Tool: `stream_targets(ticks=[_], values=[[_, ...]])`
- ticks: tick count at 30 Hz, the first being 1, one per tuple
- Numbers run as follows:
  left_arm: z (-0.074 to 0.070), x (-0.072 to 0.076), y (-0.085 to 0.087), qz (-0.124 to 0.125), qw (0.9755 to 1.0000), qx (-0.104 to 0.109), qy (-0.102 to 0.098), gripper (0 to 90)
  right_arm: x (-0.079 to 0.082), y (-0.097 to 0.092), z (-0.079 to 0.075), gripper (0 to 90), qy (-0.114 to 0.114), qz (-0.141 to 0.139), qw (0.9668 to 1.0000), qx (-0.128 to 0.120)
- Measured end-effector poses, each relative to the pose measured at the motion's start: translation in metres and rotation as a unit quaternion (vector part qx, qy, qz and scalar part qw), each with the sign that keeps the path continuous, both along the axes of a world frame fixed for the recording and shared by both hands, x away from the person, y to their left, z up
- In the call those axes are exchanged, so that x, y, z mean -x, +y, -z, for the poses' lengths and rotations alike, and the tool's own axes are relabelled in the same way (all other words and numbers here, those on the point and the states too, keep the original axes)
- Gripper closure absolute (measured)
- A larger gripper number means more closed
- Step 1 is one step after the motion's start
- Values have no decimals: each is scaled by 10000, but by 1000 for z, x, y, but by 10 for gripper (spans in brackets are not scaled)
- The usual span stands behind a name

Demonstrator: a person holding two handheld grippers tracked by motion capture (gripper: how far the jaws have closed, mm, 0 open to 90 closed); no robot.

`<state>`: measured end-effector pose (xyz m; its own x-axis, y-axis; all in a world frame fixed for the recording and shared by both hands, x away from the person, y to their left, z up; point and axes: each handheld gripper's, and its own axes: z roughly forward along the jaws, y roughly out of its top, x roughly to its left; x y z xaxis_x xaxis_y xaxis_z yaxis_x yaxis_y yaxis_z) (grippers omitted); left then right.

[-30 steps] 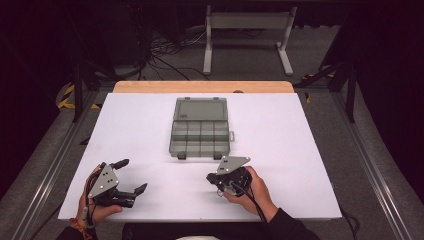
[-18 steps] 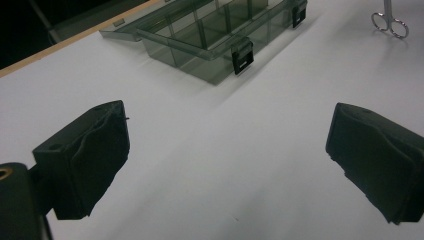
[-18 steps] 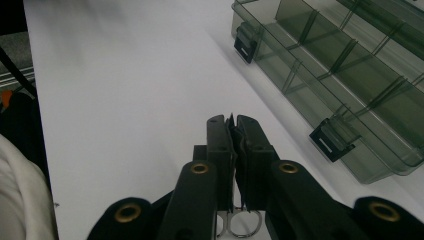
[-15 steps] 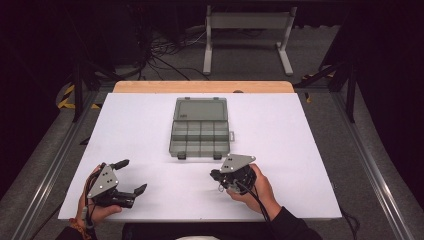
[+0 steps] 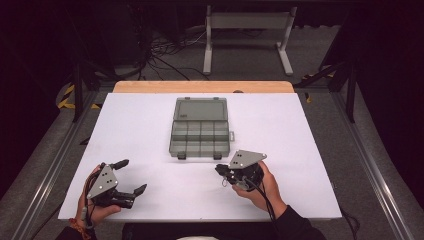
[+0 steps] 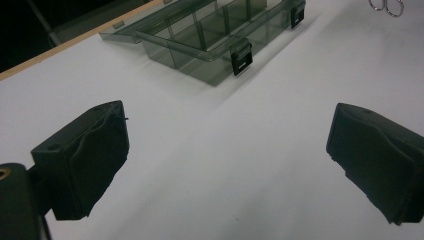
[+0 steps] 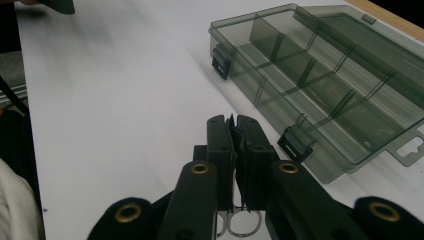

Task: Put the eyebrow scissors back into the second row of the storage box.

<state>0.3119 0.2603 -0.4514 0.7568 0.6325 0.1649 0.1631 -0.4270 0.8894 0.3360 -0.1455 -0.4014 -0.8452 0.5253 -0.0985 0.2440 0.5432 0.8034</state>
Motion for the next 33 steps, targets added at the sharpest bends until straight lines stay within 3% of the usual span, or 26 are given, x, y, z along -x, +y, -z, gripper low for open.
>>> stream_targets(ticks=[17, 25, 33], values=[[-1, 1, -3, 72, 9999, 103, 10, 39, -10, -13, -19, 864, -257, 170, 9991, -288], [0, 1, -4, 99, 9998, 180, 32, 38, -22, -20, -36, 864, -403, 285, 9978, -448], [0, 0, -1, 101, 9996, 249, 30, 37, -39, -19, -47, 864, -460, 189, 9970, -589]])
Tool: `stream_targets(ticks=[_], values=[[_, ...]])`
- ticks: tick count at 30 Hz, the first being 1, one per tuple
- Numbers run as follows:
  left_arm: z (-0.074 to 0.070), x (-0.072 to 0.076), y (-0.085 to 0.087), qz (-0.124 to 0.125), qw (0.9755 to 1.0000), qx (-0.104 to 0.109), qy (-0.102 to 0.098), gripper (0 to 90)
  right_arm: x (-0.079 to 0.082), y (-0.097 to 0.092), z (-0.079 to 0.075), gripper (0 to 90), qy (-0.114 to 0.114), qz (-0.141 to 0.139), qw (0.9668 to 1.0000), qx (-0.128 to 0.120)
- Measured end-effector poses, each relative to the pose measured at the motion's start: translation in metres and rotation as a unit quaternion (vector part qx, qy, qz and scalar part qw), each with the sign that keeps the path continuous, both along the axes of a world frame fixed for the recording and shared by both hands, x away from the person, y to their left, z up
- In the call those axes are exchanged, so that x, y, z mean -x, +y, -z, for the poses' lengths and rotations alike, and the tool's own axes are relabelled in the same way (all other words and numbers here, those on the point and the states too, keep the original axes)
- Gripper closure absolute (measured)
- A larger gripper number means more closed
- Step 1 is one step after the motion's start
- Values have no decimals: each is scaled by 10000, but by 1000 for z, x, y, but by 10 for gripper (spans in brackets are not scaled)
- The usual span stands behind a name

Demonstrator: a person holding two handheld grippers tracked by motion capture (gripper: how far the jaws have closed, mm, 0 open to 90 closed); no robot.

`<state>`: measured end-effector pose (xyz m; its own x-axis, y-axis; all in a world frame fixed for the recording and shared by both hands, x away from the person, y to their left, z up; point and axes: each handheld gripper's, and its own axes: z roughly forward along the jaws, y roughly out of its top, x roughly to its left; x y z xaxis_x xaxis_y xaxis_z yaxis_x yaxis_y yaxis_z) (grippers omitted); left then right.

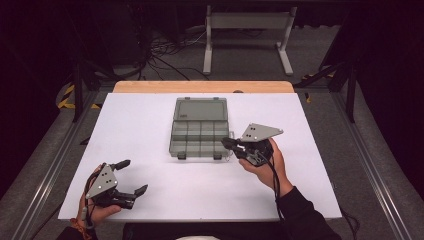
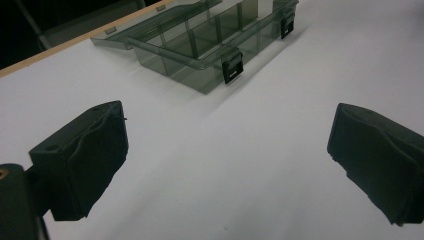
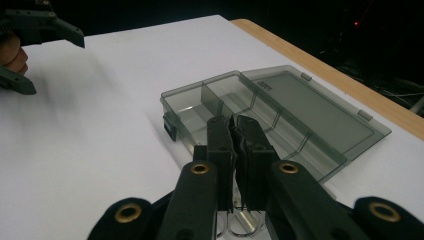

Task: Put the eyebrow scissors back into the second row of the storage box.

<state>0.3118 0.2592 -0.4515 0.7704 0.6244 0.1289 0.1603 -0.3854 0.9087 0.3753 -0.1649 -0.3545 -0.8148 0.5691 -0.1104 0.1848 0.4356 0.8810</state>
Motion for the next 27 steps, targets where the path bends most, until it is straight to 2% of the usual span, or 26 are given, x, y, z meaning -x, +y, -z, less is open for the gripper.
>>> stream_targets(ticks=[11, 21, 27], values=[[1, -3, -4, 55, 10000, -75, 12, 37, -20, 16, -12, 864, -172, -5, 9998, -27], [0, 0, -1, 55, 10000, -70, -45, 38, -32, 31, -8, 864, -112, -45, 9999, -13], [-1, 0, -3, 110, 9998, -150, -80, 38, -40, 37, -3, 864, -98, -163, 9998, -45]])
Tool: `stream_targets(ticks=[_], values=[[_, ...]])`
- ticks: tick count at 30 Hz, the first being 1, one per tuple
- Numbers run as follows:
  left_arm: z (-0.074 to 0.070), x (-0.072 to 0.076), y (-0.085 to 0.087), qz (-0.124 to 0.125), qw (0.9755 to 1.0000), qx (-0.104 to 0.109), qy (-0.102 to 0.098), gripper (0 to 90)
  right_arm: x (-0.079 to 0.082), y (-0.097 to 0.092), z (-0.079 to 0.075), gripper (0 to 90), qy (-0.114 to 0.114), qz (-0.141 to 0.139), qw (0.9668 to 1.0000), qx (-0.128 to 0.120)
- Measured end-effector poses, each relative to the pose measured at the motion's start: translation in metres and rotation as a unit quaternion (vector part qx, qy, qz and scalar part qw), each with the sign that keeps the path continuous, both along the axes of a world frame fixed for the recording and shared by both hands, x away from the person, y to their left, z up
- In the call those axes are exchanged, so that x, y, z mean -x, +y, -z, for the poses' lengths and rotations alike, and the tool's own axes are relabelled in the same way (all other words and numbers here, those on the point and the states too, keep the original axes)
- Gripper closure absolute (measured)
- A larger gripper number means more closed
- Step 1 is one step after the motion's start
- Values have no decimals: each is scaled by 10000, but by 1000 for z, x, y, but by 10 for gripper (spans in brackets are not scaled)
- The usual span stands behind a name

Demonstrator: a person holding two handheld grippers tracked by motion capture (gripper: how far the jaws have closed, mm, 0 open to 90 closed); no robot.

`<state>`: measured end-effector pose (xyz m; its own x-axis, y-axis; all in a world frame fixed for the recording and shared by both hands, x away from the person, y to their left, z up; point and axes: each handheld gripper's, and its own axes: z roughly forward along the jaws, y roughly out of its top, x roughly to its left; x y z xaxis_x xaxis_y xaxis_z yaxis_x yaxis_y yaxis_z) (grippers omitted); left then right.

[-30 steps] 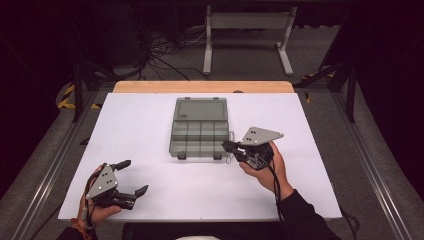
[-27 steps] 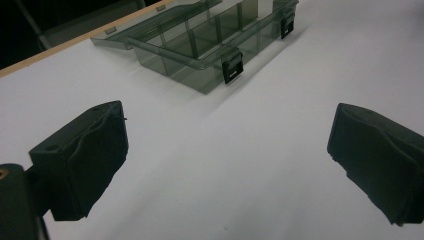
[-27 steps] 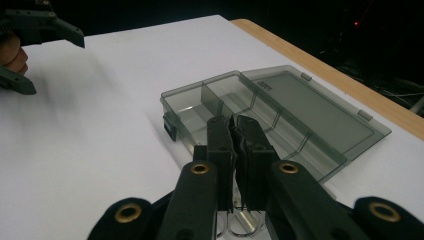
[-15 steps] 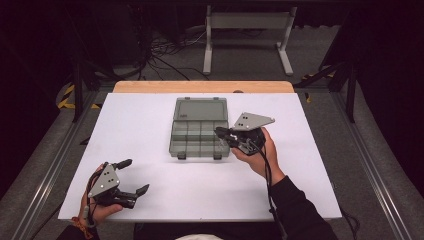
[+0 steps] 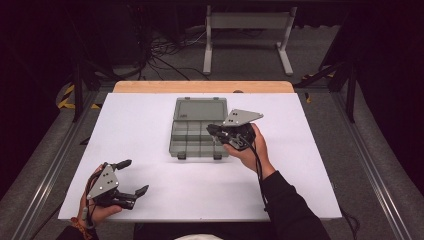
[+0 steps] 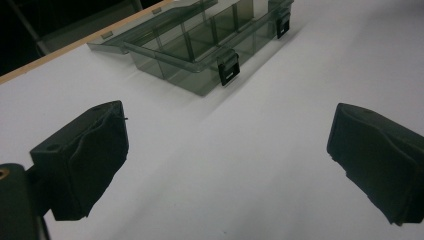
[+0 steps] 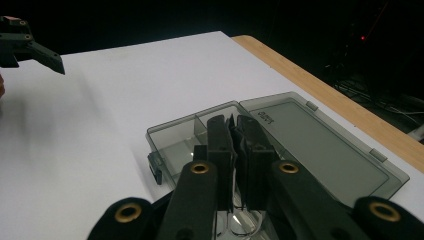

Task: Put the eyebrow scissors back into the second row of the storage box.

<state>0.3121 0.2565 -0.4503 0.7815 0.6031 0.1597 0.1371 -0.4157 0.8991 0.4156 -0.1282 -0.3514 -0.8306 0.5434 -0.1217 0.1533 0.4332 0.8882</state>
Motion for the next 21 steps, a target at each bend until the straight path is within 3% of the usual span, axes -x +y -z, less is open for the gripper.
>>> stream_targets(ticks=[4, 21], values=[[1, -2, 0, -24, 10000, 64, 26, 38, -6, 5, 5, 864, 19, -20, 10000, 78], [1, -1, -2, 40, 10000, -43, 38, 36, -21, 23, 25, 864, 137, -25, 9990, 433]])
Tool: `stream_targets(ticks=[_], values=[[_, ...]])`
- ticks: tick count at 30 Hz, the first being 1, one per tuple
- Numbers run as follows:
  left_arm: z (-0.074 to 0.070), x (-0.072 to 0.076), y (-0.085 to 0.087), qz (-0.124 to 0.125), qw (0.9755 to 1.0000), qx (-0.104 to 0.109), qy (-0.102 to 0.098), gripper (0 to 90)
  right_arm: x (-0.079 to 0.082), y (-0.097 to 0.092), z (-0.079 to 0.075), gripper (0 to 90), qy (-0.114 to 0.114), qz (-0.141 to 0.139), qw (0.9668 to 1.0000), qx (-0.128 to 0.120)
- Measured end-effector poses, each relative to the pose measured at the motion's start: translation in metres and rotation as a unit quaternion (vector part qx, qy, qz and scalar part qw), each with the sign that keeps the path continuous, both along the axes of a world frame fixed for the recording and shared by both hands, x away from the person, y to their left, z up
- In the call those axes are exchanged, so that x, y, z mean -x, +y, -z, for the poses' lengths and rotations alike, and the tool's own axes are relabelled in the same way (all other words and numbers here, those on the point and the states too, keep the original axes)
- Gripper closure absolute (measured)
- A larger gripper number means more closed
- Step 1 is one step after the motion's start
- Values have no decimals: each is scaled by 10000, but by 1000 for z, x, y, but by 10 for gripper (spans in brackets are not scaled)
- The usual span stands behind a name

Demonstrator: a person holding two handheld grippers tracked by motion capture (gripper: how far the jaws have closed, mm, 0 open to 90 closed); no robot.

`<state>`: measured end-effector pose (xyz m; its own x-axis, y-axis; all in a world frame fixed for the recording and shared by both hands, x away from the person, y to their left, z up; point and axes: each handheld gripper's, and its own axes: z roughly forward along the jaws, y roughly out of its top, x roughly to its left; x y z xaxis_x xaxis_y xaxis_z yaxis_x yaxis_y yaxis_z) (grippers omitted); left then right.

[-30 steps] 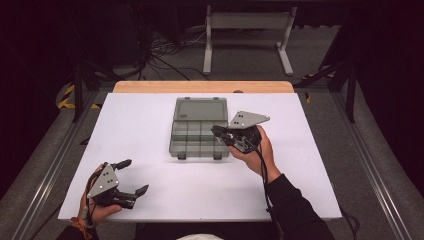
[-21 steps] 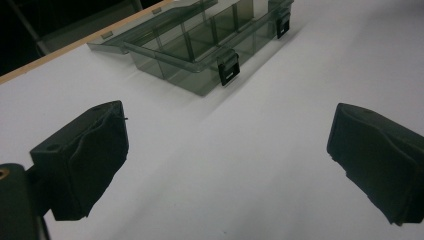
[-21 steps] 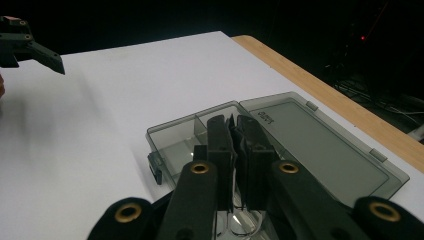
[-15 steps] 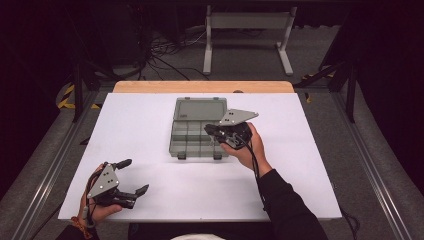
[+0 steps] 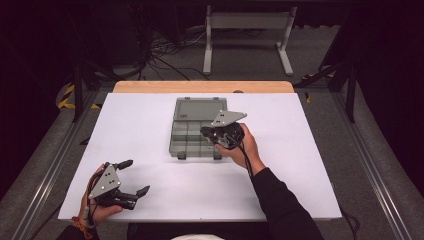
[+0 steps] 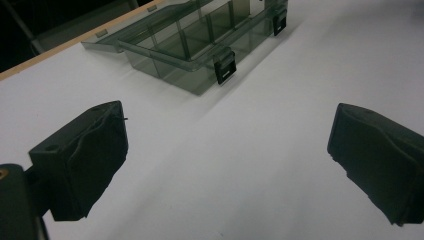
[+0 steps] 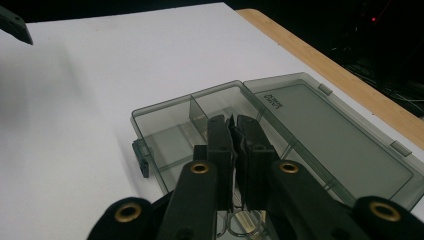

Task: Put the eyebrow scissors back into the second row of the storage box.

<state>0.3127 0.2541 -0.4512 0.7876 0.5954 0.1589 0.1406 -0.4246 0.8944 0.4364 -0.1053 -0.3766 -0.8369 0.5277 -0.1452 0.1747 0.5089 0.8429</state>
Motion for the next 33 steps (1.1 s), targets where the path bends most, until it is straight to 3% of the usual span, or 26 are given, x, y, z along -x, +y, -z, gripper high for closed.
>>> stream_targets(ticks=[13, 33], values=[[0, 0, -1, 15, 10000, 39, 22, 37, -7, 11, 15, 863, 176, 13, 9997, 142], [1, 0, 0, 53, 10000, 16, 8, 36, -8, 22, 27, 861, 251, -23, 9993, 280]])
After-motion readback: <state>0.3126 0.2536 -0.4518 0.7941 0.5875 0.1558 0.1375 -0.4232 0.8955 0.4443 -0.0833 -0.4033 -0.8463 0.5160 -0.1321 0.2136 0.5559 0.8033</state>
